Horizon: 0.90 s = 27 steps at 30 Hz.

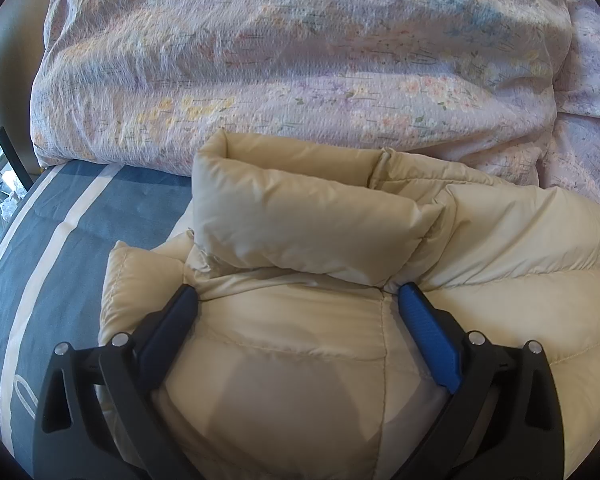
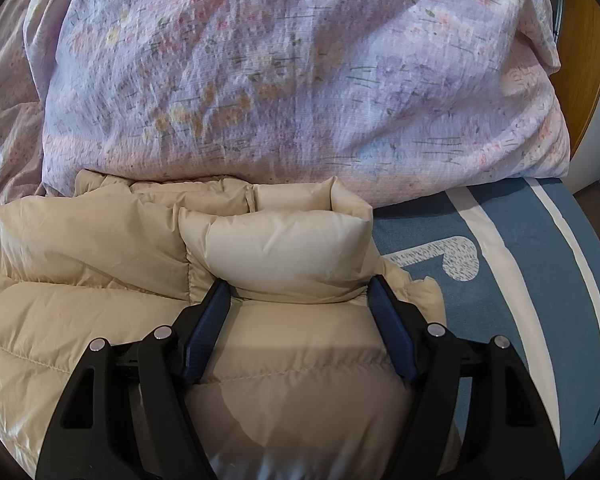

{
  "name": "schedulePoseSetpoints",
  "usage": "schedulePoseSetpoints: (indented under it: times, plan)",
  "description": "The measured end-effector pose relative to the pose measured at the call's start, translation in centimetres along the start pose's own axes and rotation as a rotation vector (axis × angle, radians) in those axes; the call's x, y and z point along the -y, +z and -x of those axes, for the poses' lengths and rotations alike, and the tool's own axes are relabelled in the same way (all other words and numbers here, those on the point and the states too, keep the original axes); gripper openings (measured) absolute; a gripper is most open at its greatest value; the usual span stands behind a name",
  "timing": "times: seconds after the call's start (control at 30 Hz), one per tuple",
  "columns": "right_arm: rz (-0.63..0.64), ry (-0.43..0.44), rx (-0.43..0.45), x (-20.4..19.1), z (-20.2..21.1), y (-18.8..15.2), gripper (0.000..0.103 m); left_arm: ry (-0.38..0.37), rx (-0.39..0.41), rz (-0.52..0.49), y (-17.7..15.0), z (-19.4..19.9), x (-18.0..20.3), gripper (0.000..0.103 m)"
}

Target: Fold large clothes

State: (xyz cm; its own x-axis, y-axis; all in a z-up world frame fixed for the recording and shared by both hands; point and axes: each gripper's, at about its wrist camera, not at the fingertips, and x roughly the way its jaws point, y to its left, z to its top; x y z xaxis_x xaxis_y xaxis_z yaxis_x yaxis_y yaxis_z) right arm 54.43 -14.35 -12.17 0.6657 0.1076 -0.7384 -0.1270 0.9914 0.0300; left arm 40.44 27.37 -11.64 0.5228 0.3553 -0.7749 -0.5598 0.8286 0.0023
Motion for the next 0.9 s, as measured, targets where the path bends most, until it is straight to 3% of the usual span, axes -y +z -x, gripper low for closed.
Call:
schedulePoseSetpoints:
  times: [0.27, 0.33, 0.4, 0.47, 0.63, 0.9]
  plan:
    - [0.003, 0.0, -0.011, -0.2, 1.6, 0.0, 0.074, 0.013, 0.013, -0.006, 0.2, 0.7, -0.8, 0.101]
    - [0.002, 0.05, -0.016, 0.2, 3.8, 0.0, 0.08, -0.004, 0.018, -0.016, -0.7, 3.1, -1.5, 0.1]
    - [-0.001, 0.097, 0.017, 1.2, 6.8, -0.4, 0.093, -0.029, 0.043, -0.016, -1.4, 5.5, -2.4, 0.1]
    - [-0.006, 0.115, 0.022, 2.4, 8.6, -1.0, 0.095, -0.037, 0.055, 0.001, -2.2, 7.5, -3.8, 0.1]
    - [-0.07, 0.167, -0.069, 5.4, 9.1, -3.2, 0.095, -0.084, 0.008, 0.083, -4.7, 10.0, -7.7, 0.1]
    - [-0.205, 0.344, -0.202, 7.6, 6.4, -6.1, 0.093, -0.223, -0.101, 0.188, -8.5, 9.9, -8.8, 0.099]
